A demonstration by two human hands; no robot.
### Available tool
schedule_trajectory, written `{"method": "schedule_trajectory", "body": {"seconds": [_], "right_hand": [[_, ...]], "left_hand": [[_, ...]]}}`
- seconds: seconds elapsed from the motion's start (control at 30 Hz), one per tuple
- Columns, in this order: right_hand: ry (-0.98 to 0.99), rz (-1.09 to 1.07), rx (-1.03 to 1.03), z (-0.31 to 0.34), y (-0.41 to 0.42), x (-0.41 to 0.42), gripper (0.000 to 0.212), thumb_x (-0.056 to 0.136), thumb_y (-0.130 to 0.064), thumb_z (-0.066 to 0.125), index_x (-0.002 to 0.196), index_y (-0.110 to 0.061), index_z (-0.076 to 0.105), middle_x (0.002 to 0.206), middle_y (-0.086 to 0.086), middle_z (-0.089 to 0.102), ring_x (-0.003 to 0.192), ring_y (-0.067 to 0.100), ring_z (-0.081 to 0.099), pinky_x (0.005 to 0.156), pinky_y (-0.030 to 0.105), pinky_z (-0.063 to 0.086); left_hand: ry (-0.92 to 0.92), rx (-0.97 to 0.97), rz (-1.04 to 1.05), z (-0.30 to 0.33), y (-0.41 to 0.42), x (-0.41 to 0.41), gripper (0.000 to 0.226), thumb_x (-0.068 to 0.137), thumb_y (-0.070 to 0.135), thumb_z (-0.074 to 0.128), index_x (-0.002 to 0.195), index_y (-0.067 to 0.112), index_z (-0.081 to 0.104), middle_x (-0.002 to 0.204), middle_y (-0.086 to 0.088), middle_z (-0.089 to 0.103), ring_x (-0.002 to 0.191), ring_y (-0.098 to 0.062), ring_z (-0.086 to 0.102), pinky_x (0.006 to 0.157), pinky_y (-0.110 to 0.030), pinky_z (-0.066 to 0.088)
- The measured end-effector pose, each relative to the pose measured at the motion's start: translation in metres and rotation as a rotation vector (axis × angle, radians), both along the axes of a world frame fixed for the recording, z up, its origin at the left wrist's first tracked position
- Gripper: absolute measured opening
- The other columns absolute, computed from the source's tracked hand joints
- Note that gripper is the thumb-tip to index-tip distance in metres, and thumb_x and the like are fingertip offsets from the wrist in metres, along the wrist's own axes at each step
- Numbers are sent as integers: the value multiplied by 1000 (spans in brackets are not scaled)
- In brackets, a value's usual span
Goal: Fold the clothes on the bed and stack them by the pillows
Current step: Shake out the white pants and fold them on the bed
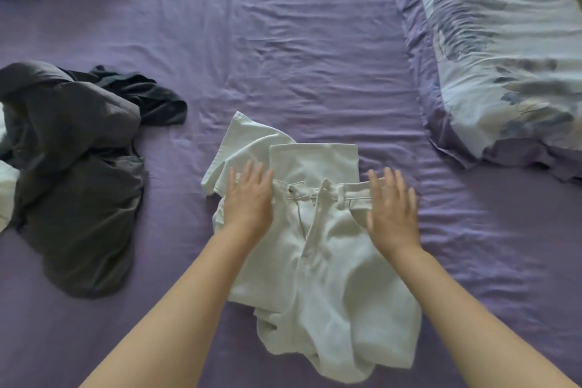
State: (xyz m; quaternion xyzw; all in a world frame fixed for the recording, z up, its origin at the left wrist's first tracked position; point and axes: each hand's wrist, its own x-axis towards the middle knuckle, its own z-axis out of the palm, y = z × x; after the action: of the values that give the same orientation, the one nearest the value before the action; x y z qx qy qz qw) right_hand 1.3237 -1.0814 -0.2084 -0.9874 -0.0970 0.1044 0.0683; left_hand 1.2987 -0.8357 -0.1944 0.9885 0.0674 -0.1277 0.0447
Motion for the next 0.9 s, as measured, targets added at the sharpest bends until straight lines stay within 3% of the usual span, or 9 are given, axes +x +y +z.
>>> {"method": "schedule_trajectory", "body": {"seconds": [0.13,0.27,0.33,0.4,0.5,0.57,0.67,0.8,0.9], "right_hand": [[151,199,8,-19,30,19,52,100,-19,30,150,-20,13,159,1,4,146,19,-5,115,46,-1],[395,201,100,-35,49,31,58,99,-17,33,150,-31,7,157,-4,14,145,20,5,115,43,6],[336,226,123,-33,47,29,54,95,-16,45,144,-32,30,140,5,38,133,26,29,109,37,21],[157,147,317,-23,43,27,31,91,-15,55,121,-21,60,114,9,54,112,31,45,95,38,36],[-88,6,562,-7,38,26,22,87,-6,61,107,-11,67,106,12,61,104,33,51,91,34,39],[-56,-36,537,-3,41,18,39,89,-7,60,127,-10,56,129,14,54,124,33,43,106,31,27],[140,-156,511,-5,51,-21,59,94,-23,54,145,-11,28,154,10,24,144,25,15,116,31,8],[276,-201,372,-21,62,-85,70,93,-53,39,149,-30,2,157,-5,-9,143,11,-18,116,38,-6],[282,-230,225,-37,63,-108,79,85,-69,28,140,-36,-18,150,-8,-26,138,13,-28,114,42,-11]], "left_hand": [[157,115,-142,-12,-15,20,49,97,14,31,145,12,25,151,-7,30,144,-24,16,116,-49,-3],[205,80,-110,-13,-10,32,34,93,18,47,127,14,50,127,-8,53,122,-28,44,108,-38,25],[168,-138,-46,-7,-7,33,29,90,19,55,118,18,60,119,-6,59,114,-28,51,94,-33,34],[54,-361,-15,-4,-6,33,23,86,16,63,109,14,66,111,-7,63,108,-31,54,85,-32,35],[-169,-294,17,-3,-4,36,25,83,19,67,108,14,65,116,-5,58,115,-29,45,93,-32,29],[-187,-271,31,-5,-6,38,32,81,22,69,112,19,62,118,-3,52,113,-25,45,91,-33,32],[34,-550,-22,-8,-15,25,17,82,16,68,99,16,68,92,2,53,89,-22,57,73,-31,43],[222,-652,-72,-24,-24,-11,13,79,13,70,92,15,74,86,0,63,82,-17,60,75,-22,44],[218,-722,9,-34,-28,-26,18,75,13,74,93,18,75,81,7,51,75,-8,52,71,-9,36]]}}
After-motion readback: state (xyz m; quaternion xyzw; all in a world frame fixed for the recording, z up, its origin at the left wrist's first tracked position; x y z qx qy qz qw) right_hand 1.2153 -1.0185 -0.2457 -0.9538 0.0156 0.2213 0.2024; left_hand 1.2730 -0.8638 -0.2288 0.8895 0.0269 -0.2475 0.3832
